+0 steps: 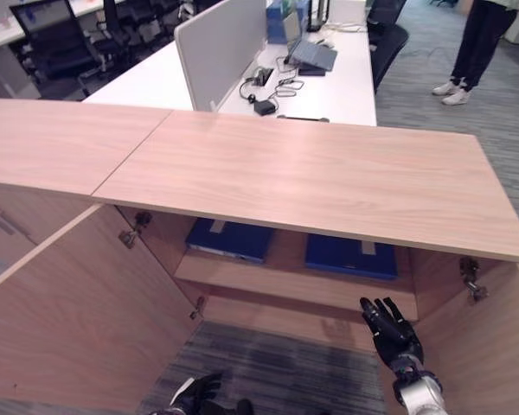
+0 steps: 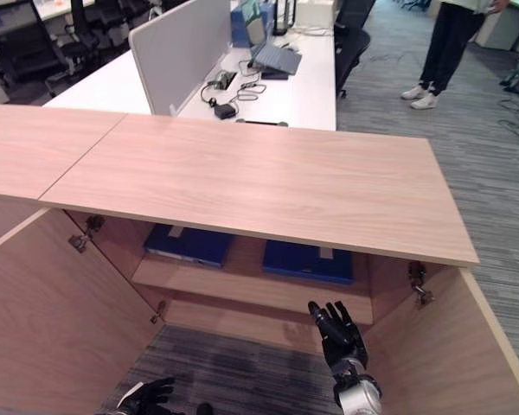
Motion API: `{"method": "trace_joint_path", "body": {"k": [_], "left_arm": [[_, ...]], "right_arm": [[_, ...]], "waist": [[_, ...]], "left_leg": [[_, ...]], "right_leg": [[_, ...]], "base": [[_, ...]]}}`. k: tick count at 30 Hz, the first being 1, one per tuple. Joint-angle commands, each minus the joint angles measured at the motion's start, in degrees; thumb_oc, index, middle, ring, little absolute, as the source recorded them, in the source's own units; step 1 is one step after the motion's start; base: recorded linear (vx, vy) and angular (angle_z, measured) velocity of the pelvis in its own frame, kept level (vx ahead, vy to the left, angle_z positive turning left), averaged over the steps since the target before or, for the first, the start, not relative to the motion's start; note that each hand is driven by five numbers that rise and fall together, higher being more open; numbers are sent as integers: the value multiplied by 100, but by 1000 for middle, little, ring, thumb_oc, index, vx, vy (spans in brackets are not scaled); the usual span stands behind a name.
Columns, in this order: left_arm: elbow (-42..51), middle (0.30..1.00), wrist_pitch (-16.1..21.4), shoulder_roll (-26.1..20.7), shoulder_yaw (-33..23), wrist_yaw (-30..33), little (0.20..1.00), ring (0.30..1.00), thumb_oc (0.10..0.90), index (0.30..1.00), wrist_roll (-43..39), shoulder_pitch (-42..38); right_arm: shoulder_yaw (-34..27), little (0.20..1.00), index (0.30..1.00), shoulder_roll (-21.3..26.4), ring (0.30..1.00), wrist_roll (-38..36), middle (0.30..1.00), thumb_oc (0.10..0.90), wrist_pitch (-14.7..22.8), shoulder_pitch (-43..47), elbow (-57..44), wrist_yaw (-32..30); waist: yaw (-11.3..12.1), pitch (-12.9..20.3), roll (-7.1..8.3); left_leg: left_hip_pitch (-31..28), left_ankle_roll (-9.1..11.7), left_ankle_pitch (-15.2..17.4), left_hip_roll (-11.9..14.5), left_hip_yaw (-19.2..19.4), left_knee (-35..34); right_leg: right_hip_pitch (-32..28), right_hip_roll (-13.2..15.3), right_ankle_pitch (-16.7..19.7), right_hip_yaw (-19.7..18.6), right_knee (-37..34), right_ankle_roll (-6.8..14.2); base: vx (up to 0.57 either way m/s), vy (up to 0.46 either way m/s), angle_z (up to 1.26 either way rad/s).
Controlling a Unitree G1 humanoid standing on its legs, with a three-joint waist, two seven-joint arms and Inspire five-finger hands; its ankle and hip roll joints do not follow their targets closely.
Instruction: Put the empty folder in the office cabinet
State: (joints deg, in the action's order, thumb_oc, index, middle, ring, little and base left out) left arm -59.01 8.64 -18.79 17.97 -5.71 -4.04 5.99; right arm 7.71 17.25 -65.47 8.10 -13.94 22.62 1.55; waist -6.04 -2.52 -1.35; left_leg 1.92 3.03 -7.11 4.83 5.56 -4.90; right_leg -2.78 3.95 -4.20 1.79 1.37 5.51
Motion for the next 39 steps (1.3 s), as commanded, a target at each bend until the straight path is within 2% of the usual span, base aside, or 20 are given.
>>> {"method": "trace_joint_path", "body": {"k": [1,6,12,17,18,19,20,21,23,25,27,28,32,33,35,37,39], "left_arm": [[-191,900,134,-174,-287,-7,900,900,800,900,77,-392],[-298,900,136,-196,-356,-44,900,900,800,900,101,-442],[-306,900,133,-243,-420,3,900,900,800,900,55,-546],[-389,900,169,-260,-624,181,900,900,800,900,-221,-690],[-441,900,182,-238,-625,240,900,900,800,900,-320,-780],[-453,900,214,-177,-658,237,900,900,800,900,-488,-885],[-461,900,214,-152,-719,223,900,900,800,900,-536,-897],[-482,900,199,-146,-739,207,900,900,800,900,-541,-910],[-513,900,219,-142,-805,219,900,900,800,900,-492,-922],[-522,900,232,-112,-817,225,900,900,800,900,-451,-995],[-494,900,253,-70,-837,238,900,900,800,900,-408,-1034],[-468,900,253,-70,-847,255,900,900,800,900,-396,-1077],[-376,900,253,-53,-795,318,900,900,800,900,-360,-1218],[-346,900,253,-45,-773,312,900,900,800,900,-374,-1244],[123,900,308,317,-362,577,900,900,800,900,-48,-1125],[285,900,300,422,-88,648,900,900,800,900,114,-1079],[441,900,290,422,45,686,900,900,800,900,199,-1093]], "right_arm": [[-35,900,900,12,900,212,900,800,106,225,-869,466],[124,900,900,-30,900,347,900,800,-17,99,-727,566],[613,900,900,148,900,990,900,800,-92,235,-606,691],[853,900,900,286,900,1565,900,800,77,519,-382,651],[890,900,900,352,900,1645,900,800,114,618,-367,620],[899,900,900,464,900,1814,900,800,151,696,-283,616],[905,900,900,539,900,2078,900,800,150,705,-256,596],[902,900,900,619,900,2305,900,800,144,745,-197,573],[919,900,900,795,900,2861,900,800,168,755,-241,578],[884,900,900,994,900,3566,900,800,229,769,-239,516],[840,900,900,1084,900,4178,900,800,285,761,-122,415],[849,900,900,1120,900,4485,900,800,286,790,-110,361],[935,900,900,1047,900,5188,900,800,200,1022,265,167],[972,900,900,1012,900,5306,900,800,180,1056,369,149],[1002,900,900,782,900,5439,900,800,200,1117,712,-95],[1014,900,900,560,900,5376,900,800,207,1173,1069,-190],[1070,900,900,447,900,5382,900,800,178,1244,1178,-259]], "waist": [[35,-57,109],[43,27,153],[175,25,189],[370,-136,217],[389,-231,239],[281,-261,294],[199,-221,319],[143,-171,335],[71,-183,375],[-32,-149,401],[-130,-98,369],[-130,-65,361],[-112,0,390],[-97,-17,401],[50,-107,471],[169,-208,542],[242,-350,598]], "left_leg": [[-845,119,874,-193,382,-10],[-912,122,866,-164,398,-10],[-916,159,744,-68,368,-10],[-696,185,507,10,184,-10],[-583,198,429,17,278,55],[-421,163,425,196,1055,233],[-447,144,534,310,1587,371],[-535,168,705,337,1833,462],[-474,157,797,404,2096,877],[-554,241,960,551,2295,1050],[-688,259,892,633,2590,801],[-719,259,835,633,2690,615],[-757,169,730,385,2571,91],[-743,114,767,332,2564,77],[-650,-45,850,197,2444,65],[-594,-164,958,65,2319,42],[-581,-305,1067,-79,2207,19]], "right_leg": [[210,-102,-113,-22,200,166],[105,-131,-105,-26,102,151],[2,-190,-135,19,49,103],[-17,-170,-83,92,-148,89],[-15,-121,-64,161,-187,96],[60,27,-42,375,-206,116],[104,113,0,522,-191,122],[46,189,-49,620,-210,154],[-16,283,40,885,-196,101],[-151,389,-59,1075,-214,126],[-239,437,-8,1357,-269,172],[-241,468,35,1475,-277,204],[-171,596,112,1588,-151,322],[-143,644,108,1579,-69,344],[-113,766,71,1648,150,394],[15,902,69,1675,528,470],[249,1122,358,1616,1081,633]], "base": [[-22,-28,-9],[-46,-47,0],[-73,-58,1],[-123,-26,7],[-195,88,16],[-218,118,28],[-74,148,54],[-14,81,73],[-29,78,88],[70,142,98],[105,156,116],[125,168,79],[162,207,54],[148,231,50],[121,192,37],[100,157,63],[76,142,60]]}}
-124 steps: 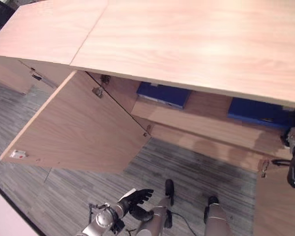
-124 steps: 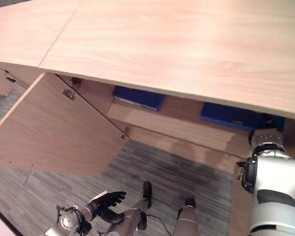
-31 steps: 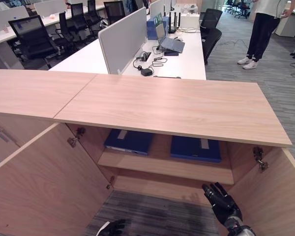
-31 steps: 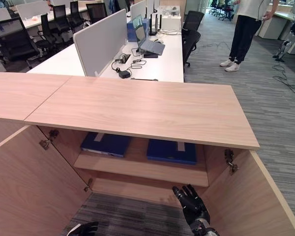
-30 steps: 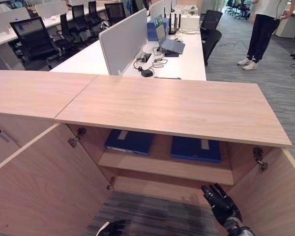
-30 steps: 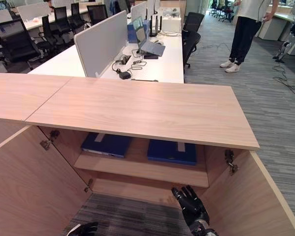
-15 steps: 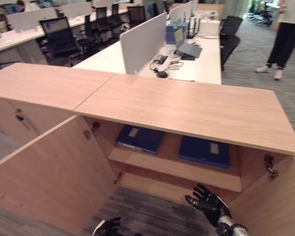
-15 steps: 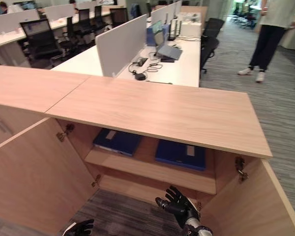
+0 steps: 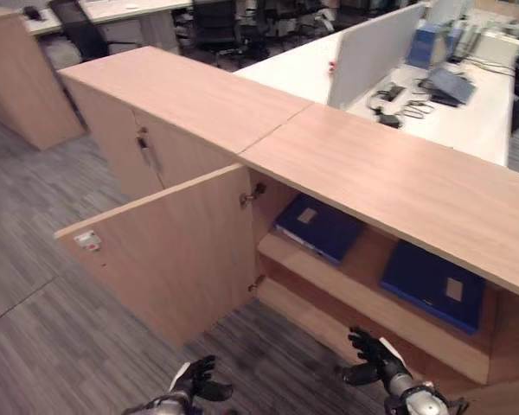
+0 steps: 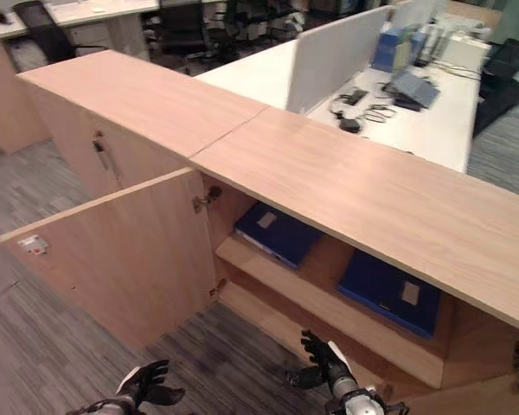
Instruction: Put the empty folder in the office cabinet
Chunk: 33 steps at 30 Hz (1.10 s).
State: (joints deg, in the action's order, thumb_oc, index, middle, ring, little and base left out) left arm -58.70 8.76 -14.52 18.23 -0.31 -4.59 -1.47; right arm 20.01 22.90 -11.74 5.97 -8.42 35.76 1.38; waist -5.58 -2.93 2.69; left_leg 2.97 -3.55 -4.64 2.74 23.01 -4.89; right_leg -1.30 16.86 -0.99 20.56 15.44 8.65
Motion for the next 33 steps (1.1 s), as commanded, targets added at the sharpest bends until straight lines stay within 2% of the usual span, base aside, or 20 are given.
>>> {"method": "trace_joint_path", "body": {"k": [1,2,3,4,5,6,7,9,11,15,16,18,27,33], "left_arm": [[415,900,275,-9,19,147,900,900,800,900,255,-348],[495,900,285,-21,89,169,900,900,800,900,260,-342],[534,900,298,-46,173,229,900,900,800,900,323,-330],[540,900,288,-6,196,251,900,900,800,900,327,-329],[499,900,306,87,353,324,900,900,800,900,424,-317],[464,900,330,123,433,350,900,900,800,900,466,-323],[456,900,336,131,580,353,900,900,800,900,591,-349],[403,900,400,248,713,378,900,900,800,900,705,-274],[352,900,446,413,720,463,900,900,800,900,680,-99],[186,900,472,513,814,381,900,900,800,900,891,257],[186,900,472,513,814,381,900,900,800,900,891,257],[43,900,457,178,417,236,900,900,800,900,597,96],[221,900,496,278,417,260,900,900,800,900,473,269],[1120,900,687,142,254,440,900,900,800,900,-113,283]], "right_arm": [[-162,900,900,-124,900,12,900,800,393,699,-131,-245],[-124,900,900,-177,900,51,900,800,393,695,-45,-272],[-109,900,900,-238,900,29,900,800,391,702,45,-288],[-84,900,900,-299,900,-17,900,800,405,702,84,-283],[-54,900,900,-360,900,-153,900,800,424,630,180,-296],[-36,900,900,-389,900,-199,900,800,455,598,236,-321],[-21,900,900,-364,900,-188,900,800,459,560,234,-349],[-88,900,900,-501,900,-351,900,800,504,460,411,-372],[-51,900,900,-590,900,-365,900,800,531,435,731,-459],[-7,900,900,-597,900,-355,900,800,541,275,817,-423],[-7,900,900,-597,900,-355,900,800,541,274,817,-423],[-43,900,900,-560,900,-456,900,800,483,204,822,-253],[-123,900,900,-636,900,-510,900,800,485,107,1154,-266],[-190,900,900,-692,900,-550,900,800,534,28,1093,-339]], "waist": [[200,-310,203],[194,-397,203],[149,-474,182],[134,-530,132],[30,-616,66],[-1,-644,58],[1,-652,131],[1,-557,196],[125,-420,220],[233,-342,248],[231,-345,248],[202,-272,190],[249,-211,148],[313,-207,165]], "left_leg": [[-682,339,830,114,466,18],[-677,291,849,69,419,7],[-655,235,876,41,323,-11],[-609,207,759,103,330,-11],[-648,254,769,127,80,-11],[-626,271,763,114,-20,-11],[-544,276,749,-9,-192,-11],[-486,285,793,-98,-354,-11],[-461,345,816,-139,-467,-11],[-589,387,827,-138,-572,-11],[-592,387,827,-138,-573,-11],[-705,436,843,-131,-618,-11],[-883,448,918,-150,-690,-11],[-934,444,926,-160,-775,-11]], "right_leg": [[124,-148,30,-274,-294,335],[294,-102,203,-368,35,412],[537,-213,272,-684,420,497],[762,-398,256,-935,602,395],[929,-983,-247,-1520,583,290],[950,-1202,-466,-1682,348,240],[791,-1345,-486,-1818,-399,126],[610,-1361,-425,-1866,-891,56],[341,-1335,-274,-1786,-1385,45],[-20,-1333,-230,-1706,-1725,-17],[-26,-1333,-229,-1704,-1729,-17],[-170,-1315,-214,-1668,-1873,-21],[-351,-1328,-205,-1633,-1967,-54],[-398,-1324,-208,-1591,-1956,-61]], "base": [[34,102,46],[45,111,45],[19,121,41],[102,79,56],[114,-5,86],[208,-86,127],[112,-139,145],[71,-159,136],[123,-201,141],[103,-86,61],[76,-35,0],[80,17,-1],[18,7,0],[7,-7,8]]}}
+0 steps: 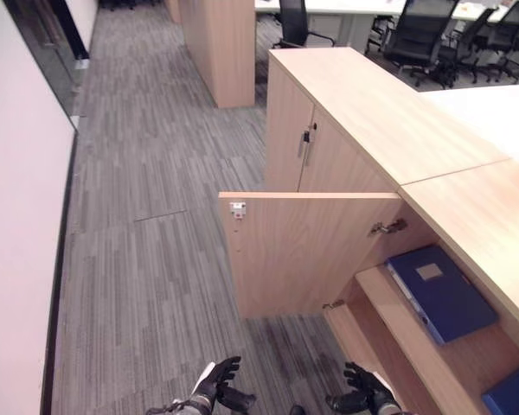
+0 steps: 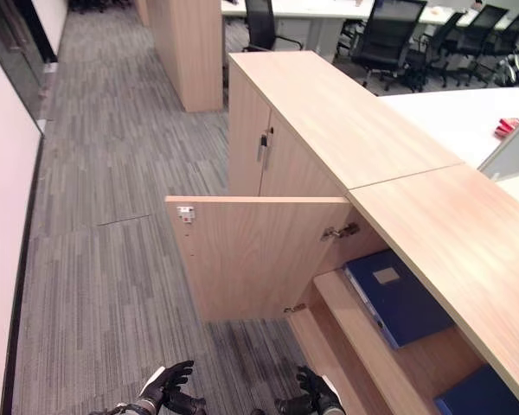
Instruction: Put the empty folder in the office cabinet
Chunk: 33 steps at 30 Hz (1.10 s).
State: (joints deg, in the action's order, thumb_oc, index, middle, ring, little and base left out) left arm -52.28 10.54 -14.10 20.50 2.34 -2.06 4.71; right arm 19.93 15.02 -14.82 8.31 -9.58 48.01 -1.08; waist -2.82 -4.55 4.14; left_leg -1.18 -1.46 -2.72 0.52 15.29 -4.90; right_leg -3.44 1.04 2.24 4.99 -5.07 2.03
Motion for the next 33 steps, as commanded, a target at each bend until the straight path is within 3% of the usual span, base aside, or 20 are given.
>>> {"method": "trace_joint_path", "body": {"k": [1,2,3,4,5,9,12,16,25,33], "left_arm": [[739,900,573,61,18,189,900,900,800,900,-517,-338],[979,900,594,-2,-6,191,900,900,800,900,-598,-322],[833,900,857,-1298,-448,583,900,900,800,900,0,-1251],[833,900,856,-1302,-446,585,900,900,800,900,1,-1256],[484,900,555,-937,-1140,128,900,900,800,900,-1728,-1206],[501,900,751,-1235,-1701,221,900,900,800,900,-2201,-1587],[330,900,797,-1454,-1822,287,900,900,800,900,-2299,-1909],[208,900,838,-1899,-1837,369,900,900,800,900,-2385,-2563],[-39,900,854,-2406,-1562,324,900,900,800,900,-2395,-3427],[-227,900,804,-2373,-1171,173,900,900,800,900,-2229,-3919]], "right_arm": [[-190,900,900,86,900,-247,900,800,313,123,-143,-119],[-210,900,900,85,900,-251,900,800,324,105,-151,-131],[-309,900,900,290,900,-288,900,800,388,-98,-401,-12],[-312,900,900,285,900,-286,900,800,385,-97,-405,-14],[-377,900,900,439,900,-219,900,800,303,-112,-527,28],[-395,900,900,480,900,-70,900,800,269,-346,-772,256],[-359,900,900,492,900,-43,900,800,256,-371,-769,312],[-309,900,900,574,900,2,900,800,249,-375,-743,370],[-280,900,900,672,900,41,900,800,199,-337,-619,456],[-287,900,900,780,900,83,900,800,162,-299,-548,504]], "waist": [[54,-43,29],[63,-34,37],[-47,26,-34],[-42,40,-29],[-99,65,-86],[-208,190,-115],[-274,219,-120],[-402,279,-146],[-570,306,-207],[-707,326,-228]], "left_leg": [[-521,234,732,60,-18,-10],[-526,231,733,56,-37,-10],[-615,271,750,51,17,-10],[-589,274,731,52,21,-10],[-652,283,733,47,96,-10],[-747,302,762,57,192,-10],[-784,312,778,63,239,-10],[-838,324,793,86,339,-10],[-868,325,790,101,506,-10],[-877,318,795,114,620,-10]], "right_leg": [[-197,258,-529,-12,95,602],[-201,256,-528,-9,95,603],[-247,266,-529,-45,100,630],[-221,265,-513,-49,98,625],[-227,278,-478,-76,110,639],[-251,286,-454,-127,129,650],[-262,287,-444,-164,133,657],[-244,275,-431,-204,162,686],[-146,269,-382,-327,215,727],[-69,260,-349,-425,246,753]], "base": [[0,0,0],[58,35,3],[49,41,8],[62,93,11],[7,47,-6],[52,36,-15],[21,7,-9],[15,6,-9],[4,9,-10],[7,11,-9]]}}
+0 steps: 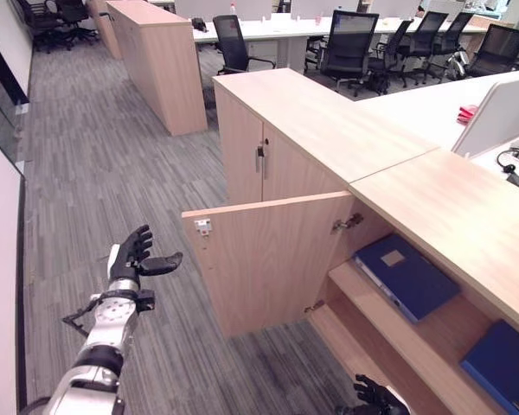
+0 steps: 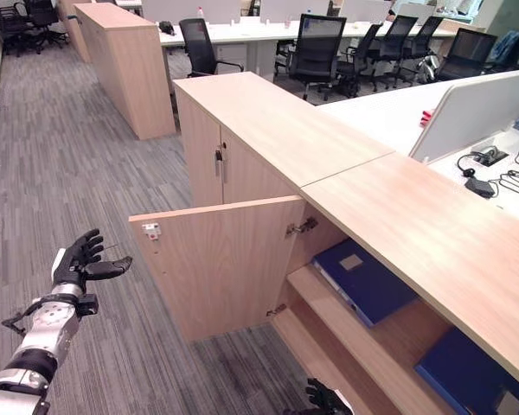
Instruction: Put the empty folder in the office cabinet
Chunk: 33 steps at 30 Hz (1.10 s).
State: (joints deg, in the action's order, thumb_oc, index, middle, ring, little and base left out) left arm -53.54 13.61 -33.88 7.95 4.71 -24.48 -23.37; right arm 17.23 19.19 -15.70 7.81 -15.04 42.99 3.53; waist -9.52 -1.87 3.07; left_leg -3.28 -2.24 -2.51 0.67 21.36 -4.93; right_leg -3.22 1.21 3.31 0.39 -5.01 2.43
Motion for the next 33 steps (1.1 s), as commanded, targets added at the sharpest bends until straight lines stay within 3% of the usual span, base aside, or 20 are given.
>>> {"method": "trace_joint_path", "body": {"k": [1,10,16,24,28,31,32,33], "left_arm": [[-81,900,492,-346,155,-80,900,900,800,900,38,-1154],[458,900,520,325,584,-264,900,900,800,900,-75,-1260],[1468,900,474,852,1013,-722,900,900,800,900,-134,-689],[2517,900,296,773,1340,-1545,900,900,800,900,-195,245],[2717,900,260,751,1335,-1651,900,900,800,900,-267,502],[2987,900,196,616,1281,-1710,900,900,800,900,-313,791],[3039,900,166,538,1228,-1752,900,900,800,900,-369,905],[3262,900,111,354,1152,-1785,900,900,800,900,-366,1218]], "right_arm": [[-19,900,900,375,900,176,900,800,205,260,-52,42],[-45,900,900,315,900,205,900,800,168,348,79,-11],[-157,900,900,231,900,273,900,800,99,442,155,-48],[-397,900,900,119,900,276,900,800,17,513,302,11],[-518,900,900,53,900,166,900,800,11,518,290,19],[-645,900,900,-26,900,9,900,800,31,672,256,-50],[-675,900,900,-22,900,-25,900,800,52,719,200,-81],[-688,900,900,-29,900,-72,900,800,74,887,151,-156]], "waist": [[-55,61,-119],[-108,27,-85],[-72,-64,-67],[2,-238,-108],[2,-317,-99],[50,-487,-82],[56,-479,-116],[164,-513,-200]], "left_leg": [[-666,393,775,101,21,-7],[-636,361,780,110,42,-7],[-592,299,783,104,63,-7],[-559,219,781,77,210,-7],[-497,209,764,76,280,-7],[-308,199,714,135,474,-7],[-209,214,665,221,591,-7],[-94,212,559,365,826,-7]], "right_leg": [[-86,243,-454,28,245,716],[-18,253,-444,11,303,735],[80,282,-434,28,433,755],[321,325,-406,16,855,853],[465,352,-356,7,961,905],[845,454,-71,309,1211,1042],[925,510,-57,531,1248,1091],[1063,711,-139,1019,1522,1025]], "base": [[18,16,-8],[3,9,-5],[-5,9,1],[-18,62,0],[-24,45,-12],[-141,-8,-40],[-237,-24,-83],[-244,64,-123]]}}
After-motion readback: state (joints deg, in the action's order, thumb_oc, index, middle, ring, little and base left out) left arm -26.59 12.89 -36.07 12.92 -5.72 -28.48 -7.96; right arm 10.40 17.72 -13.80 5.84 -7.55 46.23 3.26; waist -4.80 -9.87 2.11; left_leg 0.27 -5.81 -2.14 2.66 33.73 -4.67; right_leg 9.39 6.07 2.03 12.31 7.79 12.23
